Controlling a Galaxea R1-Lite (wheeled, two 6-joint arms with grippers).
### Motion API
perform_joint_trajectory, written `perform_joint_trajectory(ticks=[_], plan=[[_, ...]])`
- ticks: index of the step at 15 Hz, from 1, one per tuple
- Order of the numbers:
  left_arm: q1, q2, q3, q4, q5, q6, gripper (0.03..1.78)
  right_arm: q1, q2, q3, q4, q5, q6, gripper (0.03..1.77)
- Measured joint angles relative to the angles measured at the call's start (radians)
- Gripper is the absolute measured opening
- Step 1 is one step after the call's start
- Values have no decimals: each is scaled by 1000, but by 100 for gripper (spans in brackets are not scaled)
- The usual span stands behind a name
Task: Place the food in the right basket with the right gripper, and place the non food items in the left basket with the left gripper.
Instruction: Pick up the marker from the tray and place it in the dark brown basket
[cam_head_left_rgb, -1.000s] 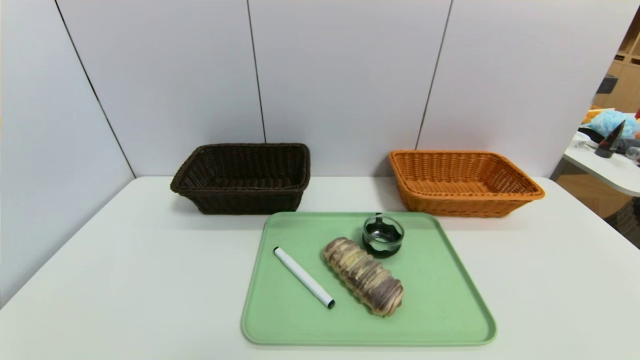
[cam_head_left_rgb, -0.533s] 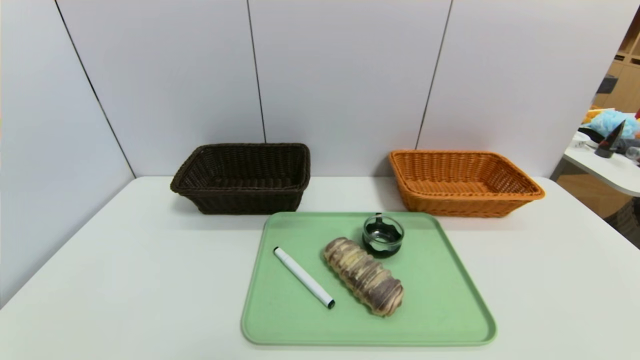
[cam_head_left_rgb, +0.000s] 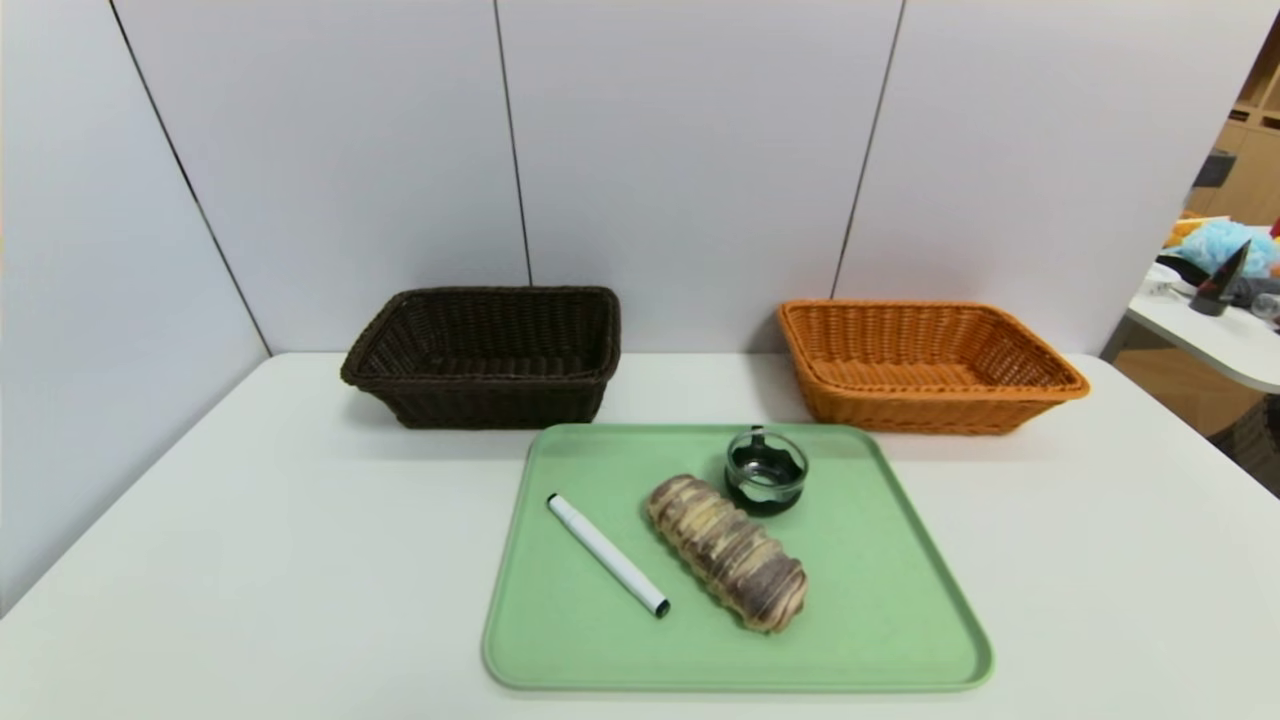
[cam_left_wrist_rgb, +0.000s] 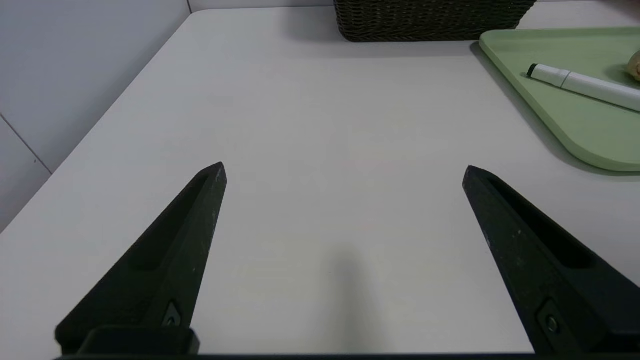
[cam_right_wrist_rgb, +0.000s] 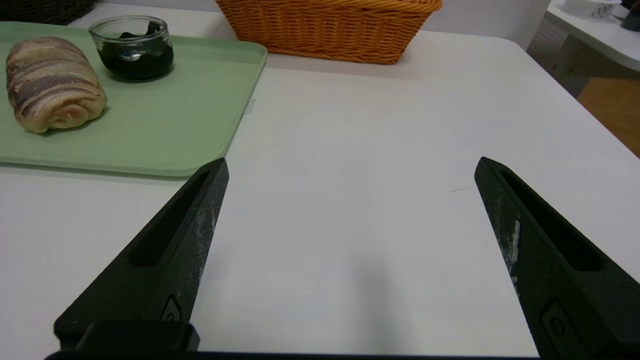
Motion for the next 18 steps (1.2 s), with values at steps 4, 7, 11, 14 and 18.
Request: perform_joint_trajectory(ticks=[4,7,11,14,18], plan=[[-1,12,-90,109,-55,20,169,0,1,-20,35,8,-15,170],[-1,56,-166,186,-96,16,169,0,3,-52,73,20,-13,170],[-10,185,-227,186,-98,2,169,1,54,-171,197,122,6,170],[-29,333,-302,185,-99,-19,169,1,166,-228,209,173,10,170],[-38,589,-418,173,-110,-32,169,3,415,-312,182,211,11,170]])
